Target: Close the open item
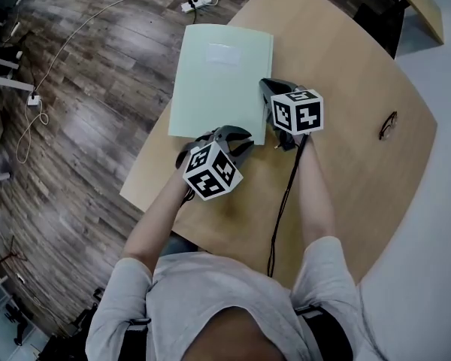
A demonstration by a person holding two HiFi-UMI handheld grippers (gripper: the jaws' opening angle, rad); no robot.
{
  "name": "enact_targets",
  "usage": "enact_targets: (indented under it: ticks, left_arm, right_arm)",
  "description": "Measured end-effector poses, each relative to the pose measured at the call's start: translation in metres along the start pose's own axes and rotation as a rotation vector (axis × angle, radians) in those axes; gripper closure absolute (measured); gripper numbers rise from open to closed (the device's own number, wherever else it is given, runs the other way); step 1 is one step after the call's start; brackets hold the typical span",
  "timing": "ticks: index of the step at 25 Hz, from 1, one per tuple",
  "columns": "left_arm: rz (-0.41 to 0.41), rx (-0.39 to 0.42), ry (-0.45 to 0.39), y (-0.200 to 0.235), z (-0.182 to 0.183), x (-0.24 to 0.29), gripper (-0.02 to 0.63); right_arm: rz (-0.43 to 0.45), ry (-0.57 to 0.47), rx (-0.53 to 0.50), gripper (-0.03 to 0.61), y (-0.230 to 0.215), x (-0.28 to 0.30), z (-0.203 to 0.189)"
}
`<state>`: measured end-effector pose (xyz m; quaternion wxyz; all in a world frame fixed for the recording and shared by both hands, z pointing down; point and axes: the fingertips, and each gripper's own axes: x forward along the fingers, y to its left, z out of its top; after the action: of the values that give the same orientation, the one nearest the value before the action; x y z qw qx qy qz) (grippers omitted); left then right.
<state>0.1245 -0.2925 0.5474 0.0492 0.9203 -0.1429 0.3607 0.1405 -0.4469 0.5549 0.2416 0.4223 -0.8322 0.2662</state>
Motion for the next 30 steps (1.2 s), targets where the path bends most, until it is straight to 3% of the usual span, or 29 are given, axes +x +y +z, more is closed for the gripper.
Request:
enact_targets:
  ticks: [10,16,22,30]
  left_arm:
    - [0.198,-0.149,-0.256,0.029,0.025,-0.077,0.566]
    - [0.292,-0.161,-0.371,0.029,0.032,-0.125,0.591]
    - [0.299,-0.187,-0.481,0.014,0.038,-0.168,0.597]
    - [0.296,-0.120,-0.547,-0.014,0.045,-0.215,0.597]
  right_arm:
    - [-0.001,-0.195,0.086,0.571,0.025,-0.064,0.004]
    - [0.006,-0.296,0.067,0.571,0.075,-0.114,0.010]
    - [-0.048,-0.372,0.030,0.571,0.127,-0.162,0.010]
    - [-0.124,-0.457,-0.004,0.570,0.190,-0.217,0.001]
